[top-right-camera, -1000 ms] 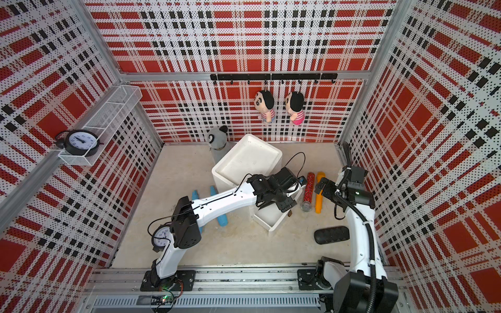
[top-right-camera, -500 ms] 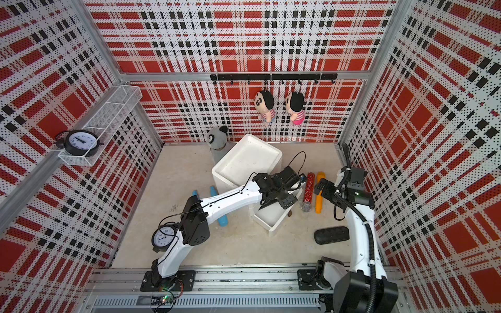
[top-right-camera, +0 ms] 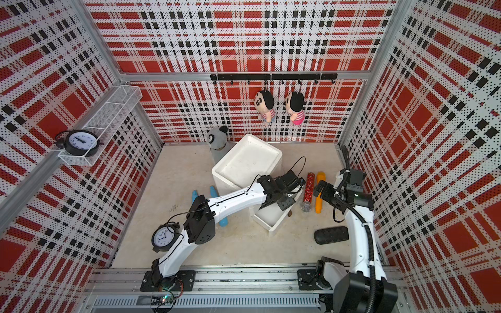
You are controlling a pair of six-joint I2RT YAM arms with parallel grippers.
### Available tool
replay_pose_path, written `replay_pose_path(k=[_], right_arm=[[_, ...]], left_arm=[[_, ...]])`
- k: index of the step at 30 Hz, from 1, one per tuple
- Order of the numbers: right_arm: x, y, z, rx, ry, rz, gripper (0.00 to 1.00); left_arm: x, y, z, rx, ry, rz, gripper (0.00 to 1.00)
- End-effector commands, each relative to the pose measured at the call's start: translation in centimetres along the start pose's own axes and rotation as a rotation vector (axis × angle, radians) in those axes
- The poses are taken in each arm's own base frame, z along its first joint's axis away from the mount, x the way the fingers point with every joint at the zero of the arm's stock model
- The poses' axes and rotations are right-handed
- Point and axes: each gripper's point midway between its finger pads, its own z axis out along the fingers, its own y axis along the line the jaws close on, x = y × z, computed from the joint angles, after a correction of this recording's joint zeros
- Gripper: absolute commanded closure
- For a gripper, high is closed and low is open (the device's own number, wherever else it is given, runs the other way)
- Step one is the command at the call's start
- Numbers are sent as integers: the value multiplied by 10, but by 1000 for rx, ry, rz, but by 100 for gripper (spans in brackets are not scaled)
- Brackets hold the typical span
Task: Take the microphone out of the drawer
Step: Pick up the microphone from the drawer.
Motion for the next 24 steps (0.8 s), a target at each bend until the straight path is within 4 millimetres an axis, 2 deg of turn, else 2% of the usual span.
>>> replay_pose_path(k=[1,6,16,24], right_arm=[[-1,-2,-4,1,-18,-5,0],[-1,-2,-4,2,-19,-4,0],[0,-1,-4,-3,-19,-5,0],[-1,1,-5,-12,-20,-8,0]], left_arm=[[-5,3,8,-41,-11,-17,37],[0,5,17,-60,3,-23,36],[11,9,42,-106,42,-21,20],[19,7,54,-108,68,-23,15]])
